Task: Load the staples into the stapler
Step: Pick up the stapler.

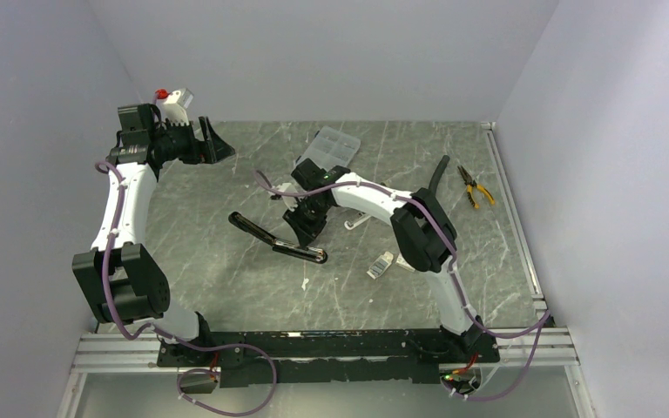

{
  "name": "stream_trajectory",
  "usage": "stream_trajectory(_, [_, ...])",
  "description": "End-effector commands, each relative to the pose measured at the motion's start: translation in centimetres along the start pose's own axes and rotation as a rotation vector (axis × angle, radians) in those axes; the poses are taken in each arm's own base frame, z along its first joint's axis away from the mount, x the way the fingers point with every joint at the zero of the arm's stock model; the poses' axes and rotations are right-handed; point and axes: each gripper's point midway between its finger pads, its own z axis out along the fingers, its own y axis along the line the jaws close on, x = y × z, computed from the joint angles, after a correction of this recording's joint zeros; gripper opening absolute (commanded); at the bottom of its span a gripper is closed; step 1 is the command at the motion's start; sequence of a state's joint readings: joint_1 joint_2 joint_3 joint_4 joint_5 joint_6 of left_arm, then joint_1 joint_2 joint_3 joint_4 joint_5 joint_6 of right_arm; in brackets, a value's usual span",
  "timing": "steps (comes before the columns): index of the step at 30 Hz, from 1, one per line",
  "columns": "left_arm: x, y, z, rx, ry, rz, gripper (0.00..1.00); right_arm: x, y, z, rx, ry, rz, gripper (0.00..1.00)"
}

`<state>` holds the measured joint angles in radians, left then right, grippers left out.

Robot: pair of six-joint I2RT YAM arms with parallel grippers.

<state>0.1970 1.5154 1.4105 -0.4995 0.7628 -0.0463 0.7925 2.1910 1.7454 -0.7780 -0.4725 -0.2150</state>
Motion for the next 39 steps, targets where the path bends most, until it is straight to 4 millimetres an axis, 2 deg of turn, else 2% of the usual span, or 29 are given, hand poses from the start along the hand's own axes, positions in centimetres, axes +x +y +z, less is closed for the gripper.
stream_trajectory(1, [-0.5, -0.6, -0.3, 0.022, -0.013, 0.004, 0.92, -1.0, 0.6, -0.2, -0.039, -0.023, -0.004, 0.32])
stream_trajectory(9, [-0.5, -0.6, -0.3, 0.022, -0.013, 0.001, 0.92, -1.1, 0.6, -0.2, -0.036, -0.027, -0.006, 0.29])
stream_trajectory(19, [-0.5, -0.6, -0.4, 0.024, -0.013, 0.001, 0.92, -1.3, 0.5, -0.5, -0.031, -0.03, -0.009, 0.17])
stream_trajectory(30, [-0.6, -0.5, -0.2, 0.021, -0.011, 0.0, 0.93, -3.3, 0.2, -2.9, 0.011, -0.078, -0.034, 0.12])
stream_trajectory(39, [-0.6, -0.4, -0.1, 0.024, -0.008, -0.006, 0.93, -2.9, -1.0, -3.3, 0.077, -0.07, -0.05, 0.08])
